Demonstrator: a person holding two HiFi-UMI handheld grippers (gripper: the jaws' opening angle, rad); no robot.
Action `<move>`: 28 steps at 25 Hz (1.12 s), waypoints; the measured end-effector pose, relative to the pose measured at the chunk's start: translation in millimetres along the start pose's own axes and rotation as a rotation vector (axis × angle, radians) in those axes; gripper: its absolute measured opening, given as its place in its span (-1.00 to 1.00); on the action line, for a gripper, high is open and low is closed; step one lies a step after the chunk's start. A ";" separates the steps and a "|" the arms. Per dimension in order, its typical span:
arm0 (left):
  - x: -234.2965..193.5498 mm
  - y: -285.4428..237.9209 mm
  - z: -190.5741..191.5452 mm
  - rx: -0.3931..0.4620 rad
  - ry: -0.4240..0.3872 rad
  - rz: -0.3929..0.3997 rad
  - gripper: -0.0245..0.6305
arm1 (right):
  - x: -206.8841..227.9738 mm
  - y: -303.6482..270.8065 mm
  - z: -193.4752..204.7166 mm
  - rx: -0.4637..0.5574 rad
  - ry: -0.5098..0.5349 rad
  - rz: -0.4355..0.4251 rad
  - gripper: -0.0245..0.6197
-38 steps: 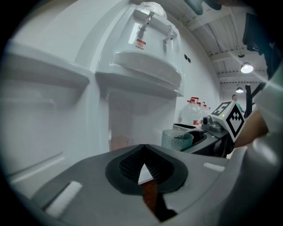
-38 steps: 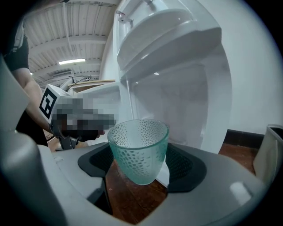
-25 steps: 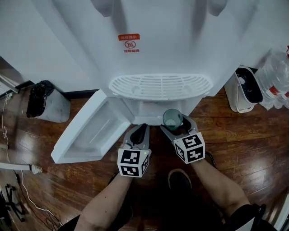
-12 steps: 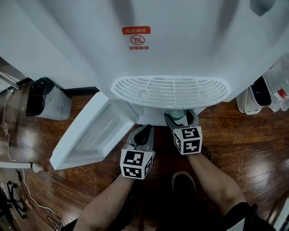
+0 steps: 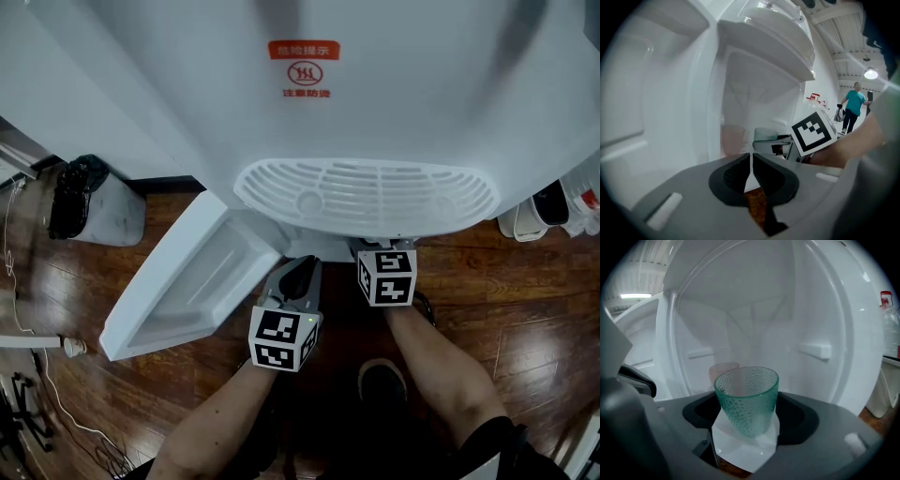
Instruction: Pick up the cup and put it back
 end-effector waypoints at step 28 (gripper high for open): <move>-6.8 -7.0 1.4 -0.016 0.011 0.038 -0.92 | 3.8 -26.9 -3.1 -0.061 -0.039 0.039 0.29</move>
Point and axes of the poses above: the fingertips, and each gripper's own axes: y backward along the fingers, x to its right, z out of its underside, the point moved 4 cm from there along y, backward along the fingers, and after that the axes turned 5 degrees about -x, right-handed, at the moved point
